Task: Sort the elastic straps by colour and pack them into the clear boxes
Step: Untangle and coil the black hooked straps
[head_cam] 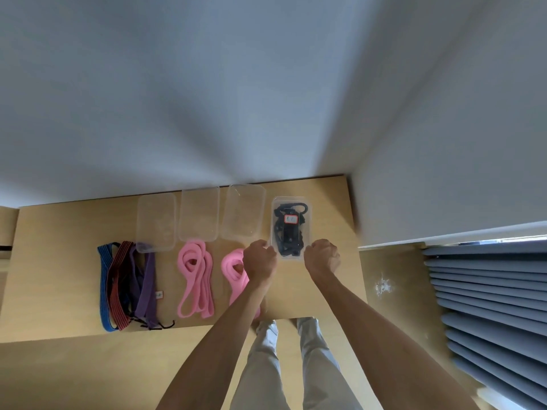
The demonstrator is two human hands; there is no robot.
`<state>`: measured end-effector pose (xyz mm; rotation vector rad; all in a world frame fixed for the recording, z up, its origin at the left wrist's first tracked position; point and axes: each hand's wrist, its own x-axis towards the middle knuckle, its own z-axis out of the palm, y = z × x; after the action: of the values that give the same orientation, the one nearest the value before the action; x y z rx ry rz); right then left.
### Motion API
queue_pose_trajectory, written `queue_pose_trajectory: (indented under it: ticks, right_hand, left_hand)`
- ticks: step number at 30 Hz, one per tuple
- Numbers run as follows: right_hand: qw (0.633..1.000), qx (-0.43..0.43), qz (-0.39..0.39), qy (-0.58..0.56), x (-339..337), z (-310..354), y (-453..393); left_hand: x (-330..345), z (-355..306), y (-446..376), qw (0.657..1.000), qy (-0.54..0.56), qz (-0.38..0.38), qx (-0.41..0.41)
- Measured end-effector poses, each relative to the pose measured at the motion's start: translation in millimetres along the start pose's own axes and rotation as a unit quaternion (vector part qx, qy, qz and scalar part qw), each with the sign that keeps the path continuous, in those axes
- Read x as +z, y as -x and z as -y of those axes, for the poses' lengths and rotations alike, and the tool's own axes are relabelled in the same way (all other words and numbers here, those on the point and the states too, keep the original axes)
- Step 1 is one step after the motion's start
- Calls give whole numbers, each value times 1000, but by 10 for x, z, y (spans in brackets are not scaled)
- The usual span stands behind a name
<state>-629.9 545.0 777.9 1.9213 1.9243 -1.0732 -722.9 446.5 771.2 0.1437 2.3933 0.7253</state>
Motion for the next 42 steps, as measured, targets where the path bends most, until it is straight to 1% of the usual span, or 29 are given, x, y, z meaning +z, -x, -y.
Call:
queue_pose_trajectory:
  ticks: [2,6,11,14,17,22,31,33,36,38,42]
  right_hand:
    - [1000,3,-5,4,20,-27,27]
    - [1000,10,3,-29,39,-61,45]
    - [999,10,5,-33,53,-38,43]
    - [1000,14,3,-12,57,-12,52]
    - [1000,19,-6,19,62,25,95]
    - [999,18,-26,33,56,73,117]
    - [998,44,-12,51,0,111,95]
    - [997,36,-17,68,6,91,113]
    - [995,20,2,98,25,9,154]
    - [996,28,22,86,60,-58,179]
    - [997,55,44,14,155,-125,223]
  left_hand:
    - [-21,33,43,1000,-2,-10,2]
    - [-52,71,80,1000,-9,-21,21]
    - [-44,89,68,999,22,-13,38]
    - [-37,81,70,999,39,-14,20]
    - [-38,73,61,998,59,-20,-22]
    - [-49,53,47,993,92,-14,-70]
    - [-88,58,62,993,95,7,-71]
    - [-91,67,66,993,91,5,-71]
    - [-103,71,66,993,88,11,-74]
    - [-99,55,68,993,89,22,-80]
    - [-105,24,53,991,101,18,-84]
